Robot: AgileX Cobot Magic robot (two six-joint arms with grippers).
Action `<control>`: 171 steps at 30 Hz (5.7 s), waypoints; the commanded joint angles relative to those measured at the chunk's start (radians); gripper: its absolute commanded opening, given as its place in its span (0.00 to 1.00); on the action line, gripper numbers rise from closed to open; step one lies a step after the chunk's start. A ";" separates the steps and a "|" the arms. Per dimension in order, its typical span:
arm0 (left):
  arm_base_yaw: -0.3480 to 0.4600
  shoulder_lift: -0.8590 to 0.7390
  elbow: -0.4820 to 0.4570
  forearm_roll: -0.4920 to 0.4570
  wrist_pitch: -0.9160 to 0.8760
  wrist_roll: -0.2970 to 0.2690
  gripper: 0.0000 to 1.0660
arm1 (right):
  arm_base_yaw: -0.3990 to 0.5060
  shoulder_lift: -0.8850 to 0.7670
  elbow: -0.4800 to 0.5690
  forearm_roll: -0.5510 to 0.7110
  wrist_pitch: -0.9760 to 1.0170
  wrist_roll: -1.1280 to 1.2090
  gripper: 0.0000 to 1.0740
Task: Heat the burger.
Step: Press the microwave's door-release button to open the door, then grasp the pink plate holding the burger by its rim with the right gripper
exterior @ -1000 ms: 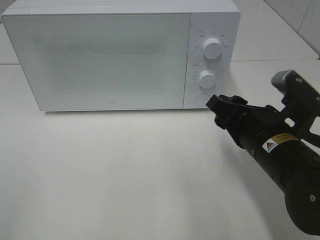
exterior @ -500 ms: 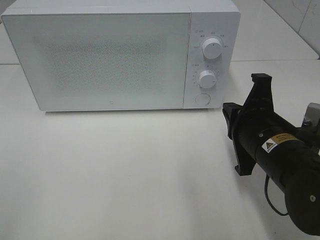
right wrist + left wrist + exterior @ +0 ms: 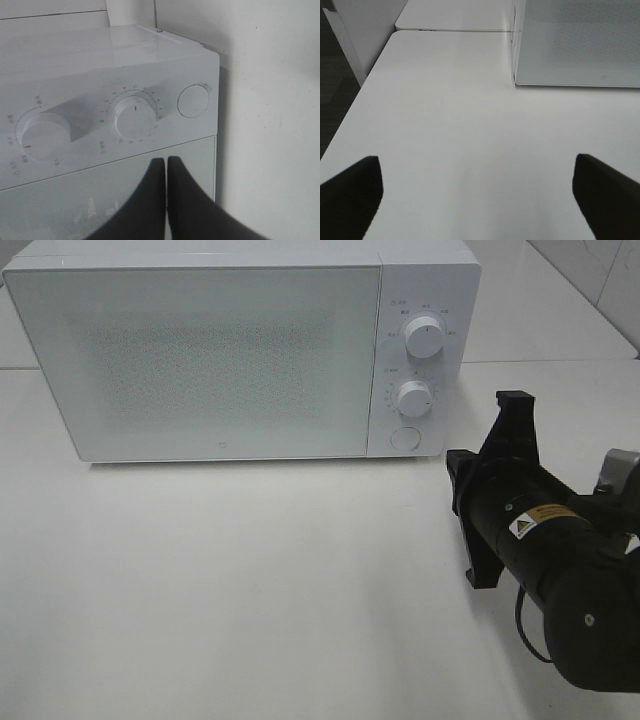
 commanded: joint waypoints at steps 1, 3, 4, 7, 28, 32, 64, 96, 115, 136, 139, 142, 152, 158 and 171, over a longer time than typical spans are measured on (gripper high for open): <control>0.005 -0.007 -0.002 -0.003 -0.012 -0.001 0.92 | -0.024 0.028 -0.035 -0.037 0.005 -0.013 0.00; 0.005 -0.007 -0.002 -0.003 -0.012 -0.001 0.92 | -0.051 0.050 -0.066 -0.068 0.029 -0.007 0.00; 0.005 -0.007 -0.002 -0.003 -0.012 -0.001 0.92 | -0.077 0.068 -0.094 -0.098 0.065 0.000 0.00; 0.005 -0.007 -0.002 -0.003 -0.012 -0.001 0.92 | -0.112 0.098 -0.141 -0.126 0.115 0.003 0.00; 0.005 -0.007 -0.002 -0.003 -0.012 -0.001 0.92 | -0.213 0.278 -0.373 -0.195 0.235 0.001 0.00; 0.005 -0.007 -0.002 -0.003 -0.012 -0.001 0.92 | -0.213 0.313 -0.409 -0.191 0.231 0.000 0.00; 0.005 -0.007 -0.002 -0.002 -0.012 -0.001 0.92 | -0.248 0.366 -0.512 -0.124 0.129 -0.057 0.01; 0.005 -0.007 -0.002 -0.002 -0.012 -0.001 0.92 | -0.283 0.393 -0.685 -0.146 -0.057 -0.159 0.01; 0.005 -0.007 -0.002 -0.002 -0.012 -0.001 0.92 | -0.270 0.361 -0.612 -0.150 0.089 -0.122 0.00; 0.005 -0.007 -0.002 -0.002 -0.012 -0.001 0.92 | -0.221 0.135 -0.368 -0.298 0.551 -0.258 0.00; 0.005 -0.007 -0.002 -0.002 -0.012 -0.001 0.92 | -0.221 0.062 -0.365 -0.351 0.643 -0.405 0.00; 0.005 -0.007 -0.002 -0.002 -0.012 -0.001 0.92 | -0.221 0.047 -0.365 -0.368 0.660 -0.449 0.00; 0.005 -0.007 -0.002 -0.002 -0.012 -0.001 0.92 | -0.222 -0.143 -0.367 -0.447 0.956 -0.867 0.01; 0.005 -0.007 -0.002 -0.002 -0.012 -0.001 0.92 | -0.222 -0.219 -0.402 -0.464 1.231 -1.091 0.01; 0.005 -0.007 -0.002 -0.002 -0.012 -0.001 0.92 | -0.222 -0.221 -0.613 -0.559 1.834 -1.712 0.03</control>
